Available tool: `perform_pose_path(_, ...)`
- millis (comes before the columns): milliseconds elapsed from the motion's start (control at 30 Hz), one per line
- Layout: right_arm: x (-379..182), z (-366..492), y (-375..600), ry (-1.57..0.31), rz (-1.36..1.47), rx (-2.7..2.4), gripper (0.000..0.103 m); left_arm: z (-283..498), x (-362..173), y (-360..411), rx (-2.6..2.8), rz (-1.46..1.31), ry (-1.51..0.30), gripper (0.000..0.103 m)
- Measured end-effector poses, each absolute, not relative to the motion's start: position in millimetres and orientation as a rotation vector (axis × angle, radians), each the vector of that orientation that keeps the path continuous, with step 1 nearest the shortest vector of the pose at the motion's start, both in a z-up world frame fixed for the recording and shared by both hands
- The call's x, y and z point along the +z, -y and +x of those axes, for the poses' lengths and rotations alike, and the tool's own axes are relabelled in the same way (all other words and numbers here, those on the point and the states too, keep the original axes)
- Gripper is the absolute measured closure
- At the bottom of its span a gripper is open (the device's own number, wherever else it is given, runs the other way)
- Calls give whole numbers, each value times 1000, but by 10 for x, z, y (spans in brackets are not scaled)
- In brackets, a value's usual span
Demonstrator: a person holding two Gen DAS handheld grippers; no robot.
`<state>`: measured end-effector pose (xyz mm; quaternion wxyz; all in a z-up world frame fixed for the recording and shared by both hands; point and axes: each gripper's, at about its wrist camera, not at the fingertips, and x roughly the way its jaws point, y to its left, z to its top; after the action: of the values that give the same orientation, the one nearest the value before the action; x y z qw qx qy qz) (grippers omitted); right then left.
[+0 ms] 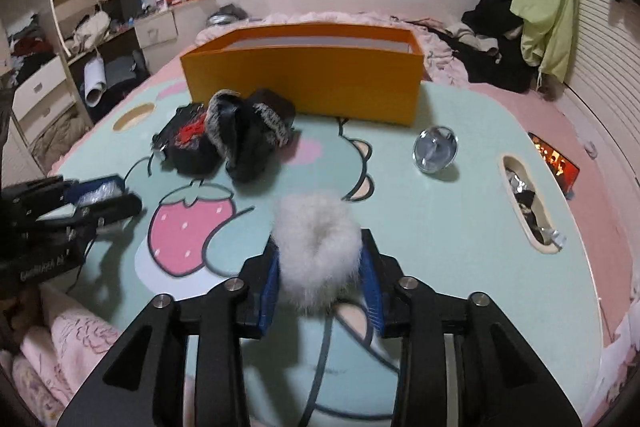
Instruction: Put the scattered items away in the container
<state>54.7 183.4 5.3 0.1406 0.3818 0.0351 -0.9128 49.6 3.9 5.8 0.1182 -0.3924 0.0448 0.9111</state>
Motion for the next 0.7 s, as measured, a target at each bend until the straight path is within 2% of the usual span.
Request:
perform_pose_path(33,40,544,-1829,-100,1108,-2652,31,485,31,-78,2654,-1169,-154,5)
perform_pose_path(67,35,546,-1831,-95,1108,-2661,26,472,12,-99,2644,-1185,-163,0)
perform_pose_path(467,35,498,-1799,-129,1116,-2675,21,494,16,-78,2649,-1183,-150,2)
perform_pose_path(500,34,500,-1806,-127,1117,-2677,20,499,22,-69,2656,-1178,-147,7)
perform_pose_path(567,36,496,-1811,-126,1118,-2679,20,515,45,-34,2680,-1164,-134,25)
perform_pose_path(633,36,494,-1814,-125,1118,-2680,20,534,81,26,2709,-1146,-100,73)
perform_pose_path(700,36,490,-1819,-124,1116,-2685,20,524,89,78,2705,-1139,-55,72)
